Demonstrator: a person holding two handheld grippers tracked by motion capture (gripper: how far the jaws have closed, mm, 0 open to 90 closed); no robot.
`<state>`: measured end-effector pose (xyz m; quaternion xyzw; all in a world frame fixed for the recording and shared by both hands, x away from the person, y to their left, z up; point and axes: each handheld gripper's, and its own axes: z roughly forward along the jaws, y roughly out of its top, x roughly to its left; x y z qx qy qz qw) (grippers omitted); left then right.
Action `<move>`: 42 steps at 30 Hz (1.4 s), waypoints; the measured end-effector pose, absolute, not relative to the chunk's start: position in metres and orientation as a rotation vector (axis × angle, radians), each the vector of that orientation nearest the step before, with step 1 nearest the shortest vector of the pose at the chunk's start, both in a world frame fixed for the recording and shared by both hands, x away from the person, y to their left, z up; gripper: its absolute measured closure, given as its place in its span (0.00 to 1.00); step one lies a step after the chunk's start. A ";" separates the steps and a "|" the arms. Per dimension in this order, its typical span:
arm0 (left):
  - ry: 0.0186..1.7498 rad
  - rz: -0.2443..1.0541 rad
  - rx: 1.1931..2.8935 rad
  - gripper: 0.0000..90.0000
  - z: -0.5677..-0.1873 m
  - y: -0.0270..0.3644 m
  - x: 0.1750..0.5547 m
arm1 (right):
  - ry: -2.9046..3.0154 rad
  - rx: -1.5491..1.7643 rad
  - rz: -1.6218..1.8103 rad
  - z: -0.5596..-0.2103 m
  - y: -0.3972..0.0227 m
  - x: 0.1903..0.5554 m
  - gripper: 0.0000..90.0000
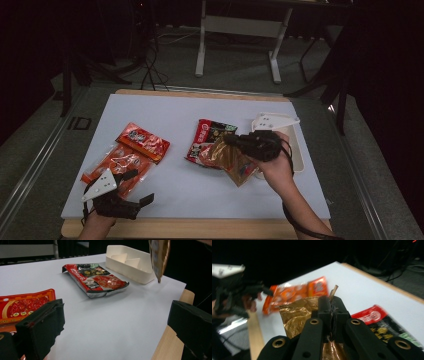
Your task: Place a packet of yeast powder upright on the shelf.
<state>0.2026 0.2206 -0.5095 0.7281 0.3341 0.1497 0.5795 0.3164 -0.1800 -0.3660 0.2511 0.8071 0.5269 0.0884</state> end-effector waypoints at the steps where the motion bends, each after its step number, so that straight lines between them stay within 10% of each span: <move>1: 0.781 0.350 1.700 0.01 -0.509 0.221 0.203 | 2.386 0.753 1.567 -0.363 -0.182 0.319 0.98; 42: 0.822 0.371 1.685 0.01 -0.511 0.227 0.197 | 1.958 1.128 1.590 -0.331 -0.271 0.437 0.98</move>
